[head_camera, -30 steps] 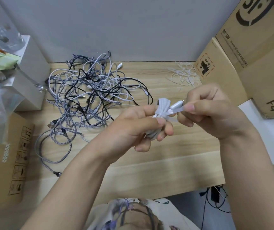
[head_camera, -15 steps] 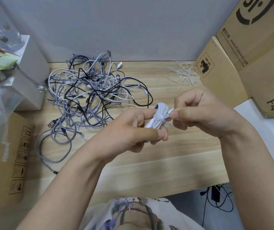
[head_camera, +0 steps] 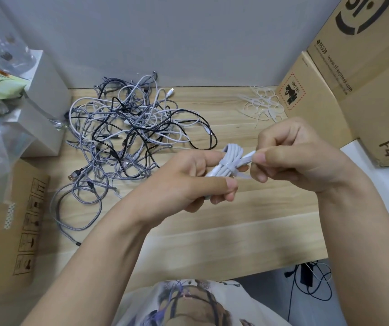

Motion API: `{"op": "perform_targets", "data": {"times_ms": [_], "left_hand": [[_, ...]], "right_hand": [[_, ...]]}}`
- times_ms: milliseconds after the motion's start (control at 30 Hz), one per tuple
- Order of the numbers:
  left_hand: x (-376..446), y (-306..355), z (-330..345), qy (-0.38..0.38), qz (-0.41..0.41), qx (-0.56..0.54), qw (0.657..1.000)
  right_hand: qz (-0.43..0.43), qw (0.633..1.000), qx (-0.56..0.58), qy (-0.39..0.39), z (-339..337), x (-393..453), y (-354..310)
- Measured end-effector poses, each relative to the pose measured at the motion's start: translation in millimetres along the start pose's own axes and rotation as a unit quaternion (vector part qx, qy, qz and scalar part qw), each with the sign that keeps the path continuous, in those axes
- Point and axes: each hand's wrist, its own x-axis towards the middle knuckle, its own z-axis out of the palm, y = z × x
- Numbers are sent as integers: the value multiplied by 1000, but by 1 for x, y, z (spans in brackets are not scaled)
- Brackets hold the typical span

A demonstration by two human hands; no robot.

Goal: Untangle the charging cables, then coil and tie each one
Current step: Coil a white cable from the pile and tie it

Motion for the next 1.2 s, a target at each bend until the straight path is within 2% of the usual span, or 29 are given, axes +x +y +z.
{"op": "perform_targets", "data": {"times_ms": [67,200,567,667,767,867,1033,1200], "left_hand": [[-1,0,-1,-2,-3,11,1000],[-3,-2,-2,3,-6,30,1000],[-3,-8,0,5,3,35,999],[-1,-9,0,13,8,26,1000],[2,-10,-1,28,7,24,999],[5,-10,-2,42,-2,46,998],[10,-9,1,27,-26,85,996],[10,-11,3,3,-32,102,994]], "right_hand": [[15,1000,-20,-14,1,0,-3],[50,998,-34,5,4,-1,-6],[45,975,-215,-33,9,0,-6],[13,965,-259,27,13,-1,5],[-42,957,-258,122,19,-1,17],[-142,907,-345,193,23,-1,23],[-266,831,-468,140,23,1,34],[-290,819,-473,146,28,0,42]]}}
